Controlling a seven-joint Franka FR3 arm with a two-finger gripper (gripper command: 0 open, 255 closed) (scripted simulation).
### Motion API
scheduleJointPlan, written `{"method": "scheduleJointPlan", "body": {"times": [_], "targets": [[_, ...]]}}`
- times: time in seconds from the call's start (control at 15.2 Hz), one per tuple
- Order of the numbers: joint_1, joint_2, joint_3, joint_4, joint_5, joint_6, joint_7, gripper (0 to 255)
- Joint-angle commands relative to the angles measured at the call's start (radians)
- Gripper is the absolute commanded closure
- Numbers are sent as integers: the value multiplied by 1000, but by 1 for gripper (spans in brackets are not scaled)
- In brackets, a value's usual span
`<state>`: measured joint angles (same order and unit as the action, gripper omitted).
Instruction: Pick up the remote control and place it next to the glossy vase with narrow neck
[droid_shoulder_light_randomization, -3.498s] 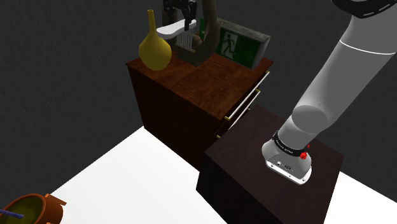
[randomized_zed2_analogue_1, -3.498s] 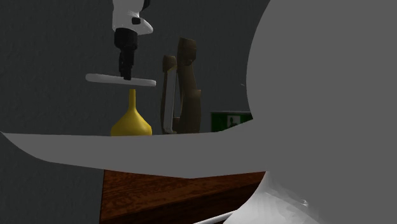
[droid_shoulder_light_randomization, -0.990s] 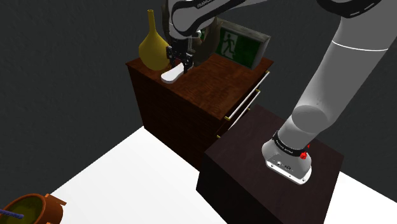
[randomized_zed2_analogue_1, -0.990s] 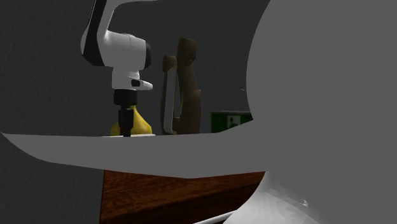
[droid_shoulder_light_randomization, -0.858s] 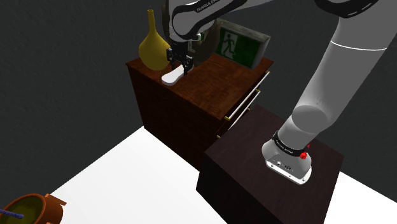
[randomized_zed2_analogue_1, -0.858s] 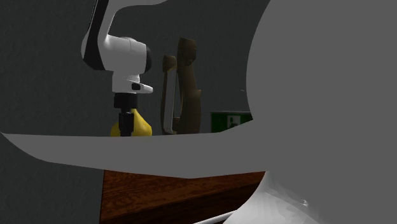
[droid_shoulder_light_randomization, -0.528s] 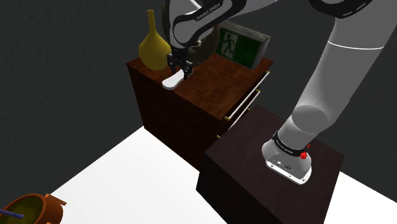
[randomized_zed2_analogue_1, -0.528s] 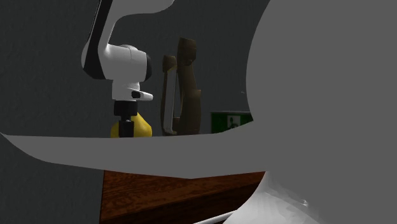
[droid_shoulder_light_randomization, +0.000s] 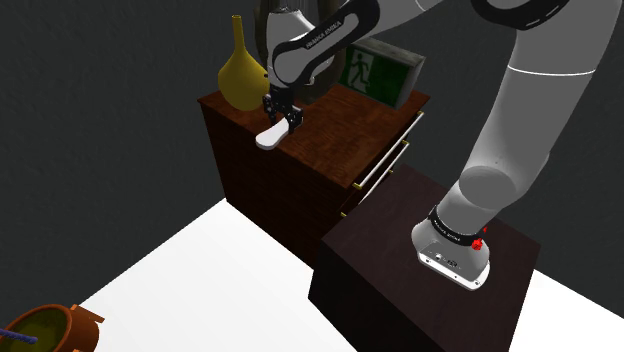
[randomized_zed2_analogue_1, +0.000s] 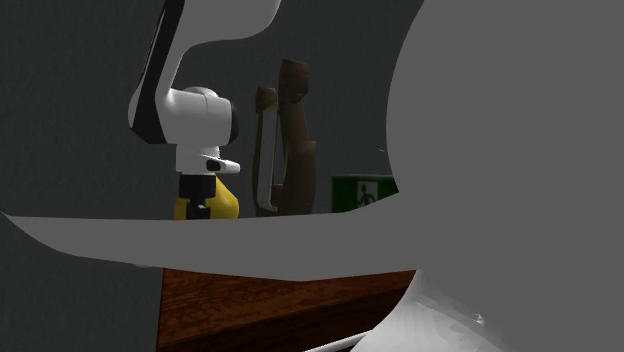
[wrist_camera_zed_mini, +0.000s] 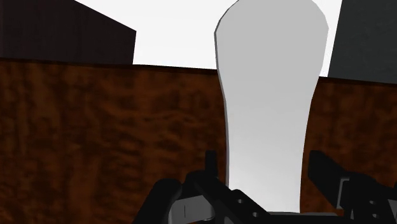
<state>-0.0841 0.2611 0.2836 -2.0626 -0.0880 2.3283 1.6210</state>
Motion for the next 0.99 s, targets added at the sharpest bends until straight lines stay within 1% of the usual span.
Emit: {"method": "scheduleJointPlan", "body": {"times": [0.0, 0.26, 0.33, 0.66, 0.92], "targets": [[0, 2, 0, 0, -1, 3, 1, 255], [0, 2, 0, 0, -1, 3, 1, 255], [0, 2, 0, 0, -1, 3, 1, 0], [0, 2, 0, 0, -1, 3, 1, 0], [-9, -73, 9, 40, 31, -108, -20, 0]]}}
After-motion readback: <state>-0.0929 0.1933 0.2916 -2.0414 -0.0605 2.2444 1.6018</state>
